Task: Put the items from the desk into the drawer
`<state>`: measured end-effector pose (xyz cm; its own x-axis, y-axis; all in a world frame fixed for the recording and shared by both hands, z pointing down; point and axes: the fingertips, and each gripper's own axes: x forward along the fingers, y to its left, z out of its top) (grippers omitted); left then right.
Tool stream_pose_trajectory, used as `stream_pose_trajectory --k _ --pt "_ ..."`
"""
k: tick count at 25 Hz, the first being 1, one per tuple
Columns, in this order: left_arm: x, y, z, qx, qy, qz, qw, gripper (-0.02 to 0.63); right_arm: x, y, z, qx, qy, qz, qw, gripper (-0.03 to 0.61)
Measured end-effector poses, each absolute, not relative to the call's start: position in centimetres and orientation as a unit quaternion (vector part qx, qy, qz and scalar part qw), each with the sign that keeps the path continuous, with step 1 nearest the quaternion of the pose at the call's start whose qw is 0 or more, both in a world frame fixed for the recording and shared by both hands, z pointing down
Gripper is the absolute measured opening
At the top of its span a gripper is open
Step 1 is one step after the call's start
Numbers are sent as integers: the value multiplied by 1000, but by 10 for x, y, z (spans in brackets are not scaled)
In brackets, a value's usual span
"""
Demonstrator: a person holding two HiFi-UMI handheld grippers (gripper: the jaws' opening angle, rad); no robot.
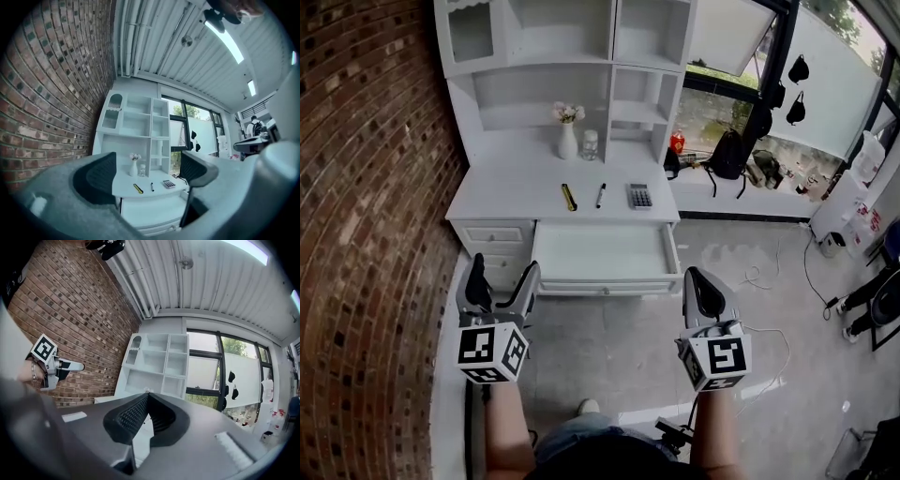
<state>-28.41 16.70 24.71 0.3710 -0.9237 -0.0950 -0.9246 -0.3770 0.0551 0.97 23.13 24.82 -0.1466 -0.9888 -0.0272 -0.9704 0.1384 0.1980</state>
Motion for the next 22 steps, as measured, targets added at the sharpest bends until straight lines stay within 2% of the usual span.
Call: stream_pose_trajectory --k 15,22 --pt "-287 85 269 -831 556 33 -1 437 10 131 266 646 -758 -70 61 3" --pt "-266 40 276 -825 565 25 -4 428 33 74 278 637 -767 -60 54 2"
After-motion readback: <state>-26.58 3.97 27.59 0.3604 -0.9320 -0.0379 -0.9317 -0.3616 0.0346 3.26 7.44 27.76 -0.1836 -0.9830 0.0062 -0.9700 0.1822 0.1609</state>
